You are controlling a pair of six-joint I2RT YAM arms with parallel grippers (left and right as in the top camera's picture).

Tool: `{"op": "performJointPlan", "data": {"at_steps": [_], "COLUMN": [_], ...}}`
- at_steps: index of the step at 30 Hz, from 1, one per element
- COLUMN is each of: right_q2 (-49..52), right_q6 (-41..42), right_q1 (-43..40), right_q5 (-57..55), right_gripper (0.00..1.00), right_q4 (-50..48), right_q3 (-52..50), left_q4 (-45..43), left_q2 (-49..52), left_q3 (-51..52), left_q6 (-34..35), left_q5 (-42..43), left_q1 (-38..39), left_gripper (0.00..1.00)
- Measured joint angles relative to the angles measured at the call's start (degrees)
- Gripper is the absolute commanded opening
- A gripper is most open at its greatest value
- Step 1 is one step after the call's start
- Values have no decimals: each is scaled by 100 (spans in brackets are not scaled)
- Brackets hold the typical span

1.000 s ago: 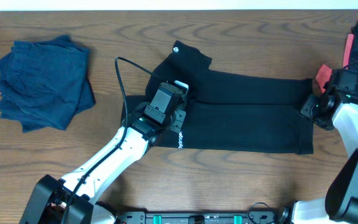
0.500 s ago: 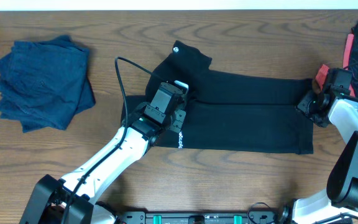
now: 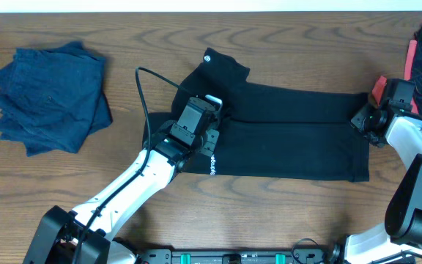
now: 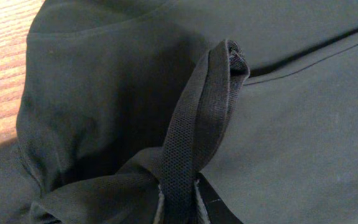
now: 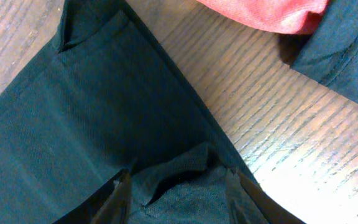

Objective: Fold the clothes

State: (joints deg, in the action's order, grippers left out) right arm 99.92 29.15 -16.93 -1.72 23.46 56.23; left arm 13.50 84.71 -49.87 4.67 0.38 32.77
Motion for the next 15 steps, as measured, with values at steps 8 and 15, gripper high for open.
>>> {"op": "performJointPlan", "data": {"at_steps": [8,15], "right_q2": [2,297], "right_q6": [83,107], "right_q1": [0,0], "right_q5": [-48,-72], "right_gripper": [46,46], "right_q4": [-9,-13], "right_q3": [0,0], "left_q4": [2,2], "left_q2": [0,0], "left_q3": [0,0], "left_q6": [0,0], "left_q5": [0,0], "left_q1": [0,0], "left_gripper": [14,14]}}
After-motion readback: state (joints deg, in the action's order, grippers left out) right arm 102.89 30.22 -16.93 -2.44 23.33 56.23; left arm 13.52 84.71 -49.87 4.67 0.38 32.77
